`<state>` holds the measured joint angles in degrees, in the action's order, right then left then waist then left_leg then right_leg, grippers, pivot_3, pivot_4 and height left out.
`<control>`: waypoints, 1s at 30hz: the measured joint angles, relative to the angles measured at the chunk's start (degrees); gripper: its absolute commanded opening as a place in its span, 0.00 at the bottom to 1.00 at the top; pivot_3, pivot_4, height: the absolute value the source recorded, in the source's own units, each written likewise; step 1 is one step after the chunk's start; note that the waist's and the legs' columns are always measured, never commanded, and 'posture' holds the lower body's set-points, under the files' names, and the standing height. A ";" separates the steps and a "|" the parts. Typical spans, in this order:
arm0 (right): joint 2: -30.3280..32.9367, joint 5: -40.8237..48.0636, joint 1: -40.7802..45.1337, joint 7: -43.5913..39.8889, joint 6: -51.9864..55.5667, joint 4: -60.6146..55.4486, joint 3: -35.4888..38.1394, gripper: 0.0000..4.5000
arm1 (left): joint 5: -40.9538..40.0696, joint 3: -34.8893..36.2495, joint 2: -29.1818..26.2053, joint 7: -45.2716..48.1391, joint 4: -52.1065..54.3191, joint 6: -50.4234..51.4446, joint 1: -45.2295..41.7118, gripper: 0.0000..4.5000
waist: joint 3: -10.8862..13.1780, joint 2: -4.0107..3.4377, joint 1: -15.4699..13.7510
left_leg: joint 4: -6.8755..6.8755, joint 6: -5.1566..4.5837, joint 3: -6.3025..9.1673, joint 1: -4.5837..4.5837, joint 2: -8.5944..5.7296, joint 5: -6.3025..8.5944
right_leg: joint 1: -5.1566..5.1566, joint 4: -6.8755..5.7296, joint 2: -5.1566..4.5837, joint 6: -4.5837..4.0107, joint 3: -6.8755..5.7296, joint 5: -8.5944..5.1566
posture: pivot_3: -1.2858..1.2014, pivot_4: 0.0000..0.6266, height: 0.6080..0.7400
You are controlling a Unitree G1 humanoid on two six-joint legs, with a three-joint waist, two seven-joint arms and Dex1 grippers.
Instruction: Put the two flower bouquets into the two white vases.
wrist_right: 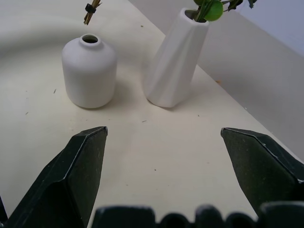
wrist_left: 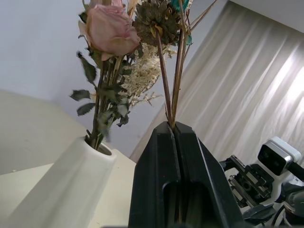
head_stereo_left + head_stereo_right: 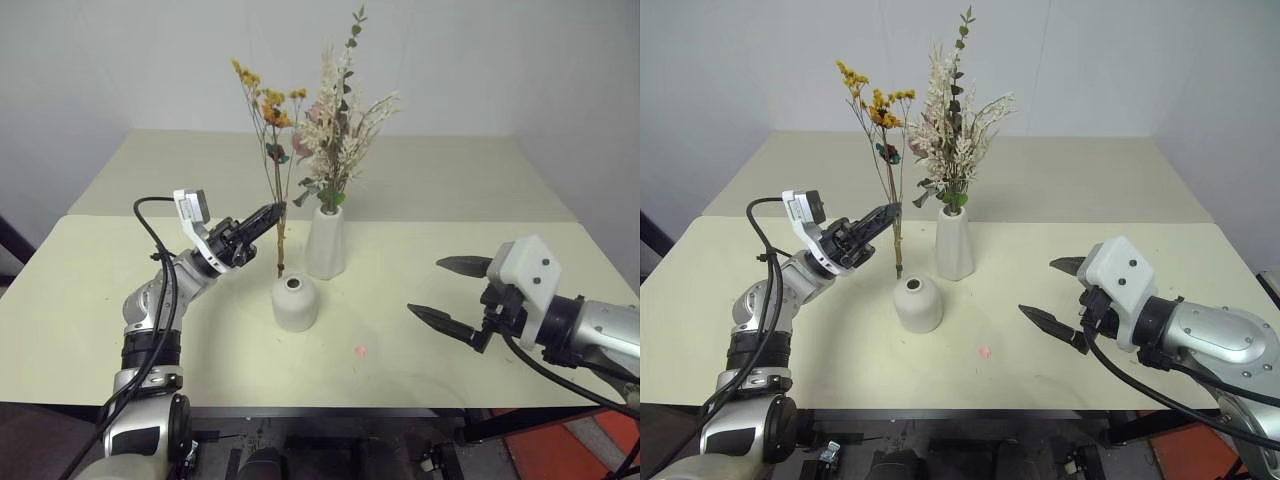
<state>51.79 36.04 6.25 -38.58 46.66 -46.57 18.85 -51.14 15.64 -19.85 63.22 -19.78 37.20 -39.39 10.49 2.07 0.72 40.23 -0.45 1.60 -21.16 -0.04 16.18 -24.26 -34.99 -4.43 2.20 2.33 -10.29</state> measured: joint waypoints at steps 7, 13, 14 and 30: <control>0.01 -0.12 -2.44 -0.23 -0.62 0.01 1.16 1.00 | 0.25 -0.94 1.34 -0.07 1.56 0.55 0.01 0.00 | 0.00 0.00 -0.03 | -0.01 -0.02 0.00 -0.01 0.00 0.01 | 0.00 0.02 0.00 0.02 0.00 -0.01 | 0.52 0.24 1.00; 0.03 -0.89 -3.29 -0.82 -1.92 0.16 2.21 1.00 | 1.00 -2.13 1.49 0.05 3.31 0.35 0.46 0.00 | 0.00 0.00 0.10 | -0.03 -0.02 -0.01 0.02 0.00 0.01 | 0.00 0.00 0.00 0.03 0.02 -0.02 | 0.52 0.24 1.00; 0.02 -1.02 -3.29 -0.83 -2.29 0.31 2.21 1.00 | 1.53 -2.19 1.49 0.06 3.31 0.21 0.79 0.00 | 0.00 0.00 0.10 | -0.04 -0.02 -0.01 0.02 0.00 0.01 | 0.00 0.01 0.00 0.03 0.02 -0.02 | 0.52 0.24 1.00; 0.00 -2.11 -1.98 0.07 -2.81 1.18 0.25 1.00 | 4.64 -2.20 3.13 2.78 -0.95 -7.25 0.69 0.00 | 0.00 0.00 -0.04 | -0.07 -0.04 -0.02 -0.01 -0.01 0.02 | 0.00 0.07 -0.01 0.04 0.01 -0.03 | 0.52 0.24 1.00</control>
<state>51.79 33.92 4.27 -38.51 43.85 -45.39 19.09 -46.51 13.44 -16.72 66.00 -20.74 29.95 -38.70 10.50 2.07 0.68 40.16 -0.49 1.58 -21.17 -0.04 16.20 -24.26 -34.92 -4.44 2.24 2.34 -10.32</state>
